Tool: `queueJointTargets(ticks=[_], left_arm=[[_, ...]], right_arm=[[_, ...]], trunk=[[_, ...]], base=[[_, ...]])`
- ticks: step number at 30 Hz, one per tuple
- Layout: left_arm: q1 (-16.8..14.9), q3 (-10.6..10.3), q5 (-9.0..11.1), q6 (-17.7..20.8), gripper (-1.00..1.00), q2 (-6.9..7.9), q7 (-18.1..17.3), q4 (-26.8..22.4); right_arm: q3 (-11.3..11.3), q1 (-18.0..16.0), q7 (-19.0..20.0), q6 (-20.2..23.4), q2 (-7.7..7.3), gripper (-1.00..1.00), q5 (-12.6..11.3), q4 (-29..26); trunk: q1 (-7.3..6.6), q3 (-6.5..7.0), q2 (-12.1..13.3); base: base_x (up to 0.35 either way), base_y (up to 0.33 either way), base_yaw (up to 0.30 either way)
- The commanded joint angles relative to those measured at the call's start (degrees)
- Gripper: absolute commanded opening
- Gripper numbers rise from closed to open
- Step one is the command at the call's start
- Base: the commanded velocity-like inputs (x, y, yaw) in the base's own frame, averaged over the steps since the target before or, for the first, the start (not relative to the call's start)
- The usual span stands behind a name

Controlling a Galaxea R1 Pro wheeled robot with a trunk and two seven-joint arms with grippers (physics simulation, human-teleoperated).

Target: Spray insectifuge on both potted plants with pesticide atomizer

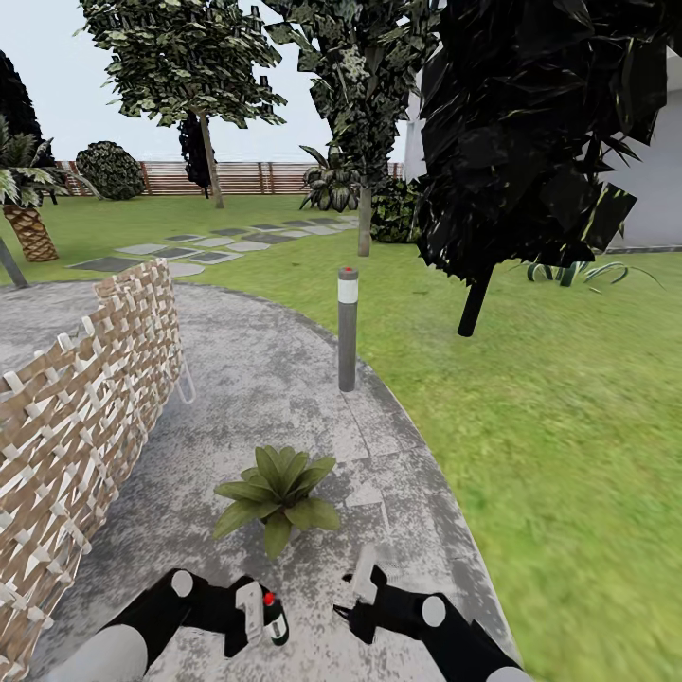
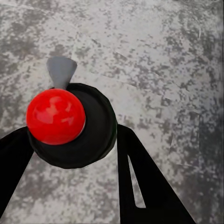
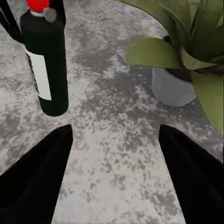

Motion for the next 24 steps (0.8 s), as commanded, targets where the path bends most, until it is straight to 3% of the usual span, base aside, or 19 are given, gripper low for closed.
queueJointTargets(ticks=[1,7,8,17,24], left_arm=[[-0.2,0.2,-0.4,-0.2,-1.0,-0.11,-0.6,0.0],[-0.5,-1.8,-0.4,-0.1,-1.0,-0.28,-0.9,-0.1],[-0.5,-6.6,-0.4,-0.1,-1.0,-0.36,-0.9,-0.3],[-0.5,-6.7,-0.4,0.0,-1.0,-1.45,-0.9,-0.9],[-0.5,-6.7,-0.3,-0.3,-1.0,-1.35,-1.0,-0.6]], right_arm=[[0.2,0.0,0.3,-0.3,0.06,-1.0,0.6,-0.1],[2.2,0.0,2.2,-0.3,0.06,-1.0,0.6,-1.3],[4.8,0.0,6.4,-0.3,0.06,-1.0,0.5,-1.8],[4.9,0.0,6.5,-0.3,1.44,-1.0,0.5,-2.5],[4.8,0.0,6.5,-0.3,1.55,-1.0,0.6,-2.5]], trunk=[[-0.01,-0.05,0.0],[-0.01,-0.05,0.0],[-0.01,-0.05,0.0],[-0.01,-0.05,0.0],[-0.01,-0.05,0.0]], base=[[0.0,0.0,0.0],[0.0,0.0,0.0],[0.0,0.0,0.0],[0.0,0.0,0.0],[0.0,0.0,0.0]])
